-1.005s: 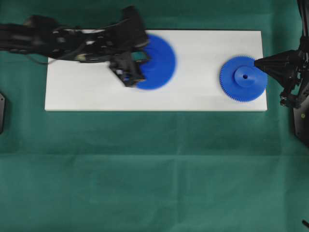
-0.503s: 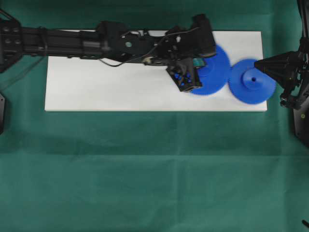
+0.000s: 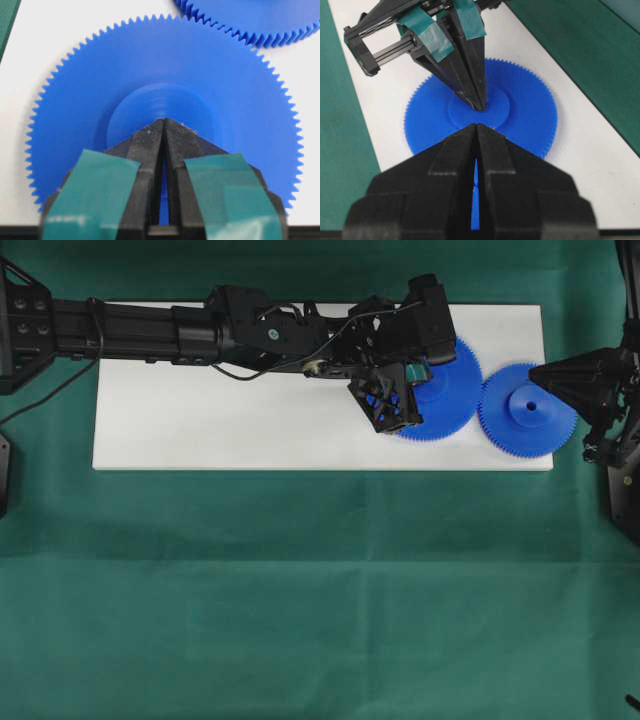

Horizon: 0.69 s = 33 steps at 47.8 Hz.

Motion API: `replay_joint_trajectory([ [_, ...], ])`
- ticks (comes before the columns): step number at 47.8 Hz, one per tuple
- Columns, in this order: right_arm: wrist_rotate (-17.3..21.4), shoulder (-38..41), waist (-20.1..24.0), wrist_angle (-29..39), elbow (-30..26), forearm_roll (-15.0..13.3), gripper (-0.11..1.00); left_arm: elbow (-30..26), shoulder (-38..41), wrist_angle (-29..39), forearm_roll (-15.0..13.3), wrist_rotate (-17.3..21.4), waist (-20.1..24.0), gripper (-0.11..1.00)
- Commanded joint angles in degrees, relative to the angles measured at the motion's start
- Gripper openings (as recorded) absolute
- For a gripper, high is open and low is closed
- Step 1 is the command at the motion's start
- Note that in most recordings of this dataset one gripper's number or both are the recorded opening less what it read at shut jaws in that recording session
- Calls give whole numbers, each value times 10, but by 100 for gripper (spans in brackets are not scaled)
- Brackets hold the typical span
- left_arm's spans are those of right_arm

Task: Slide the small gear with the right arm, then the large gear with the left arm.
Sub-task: 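Slide the large blue gear back left to its start spot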

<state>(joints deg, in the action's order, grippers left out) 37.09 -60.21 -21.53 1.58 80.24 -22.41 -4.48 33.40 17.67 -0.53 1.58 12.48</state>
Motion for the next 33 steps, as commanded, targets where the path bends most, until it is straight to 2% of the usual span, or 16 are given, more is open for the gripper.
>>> replay_joint_trajectory([
  [1,-1,2,0,-5,-7,-1,50,6,-5,10,-1,0,-8,0],
  [13,2,2,0,-5,-6,-1,50,12,-9,11,-1,1,-7,0],
  [18,3,2,0,-4,-6,-2,50,36,-26,11,-1,1,-4,0],
  [25,4,2,0,-4,-6,-2,50,103,-77,11,-1,0,6,0],
  [33,4,2,0,-4,-6,-1,50,217,-162,11,-1,-1,19,0],
])
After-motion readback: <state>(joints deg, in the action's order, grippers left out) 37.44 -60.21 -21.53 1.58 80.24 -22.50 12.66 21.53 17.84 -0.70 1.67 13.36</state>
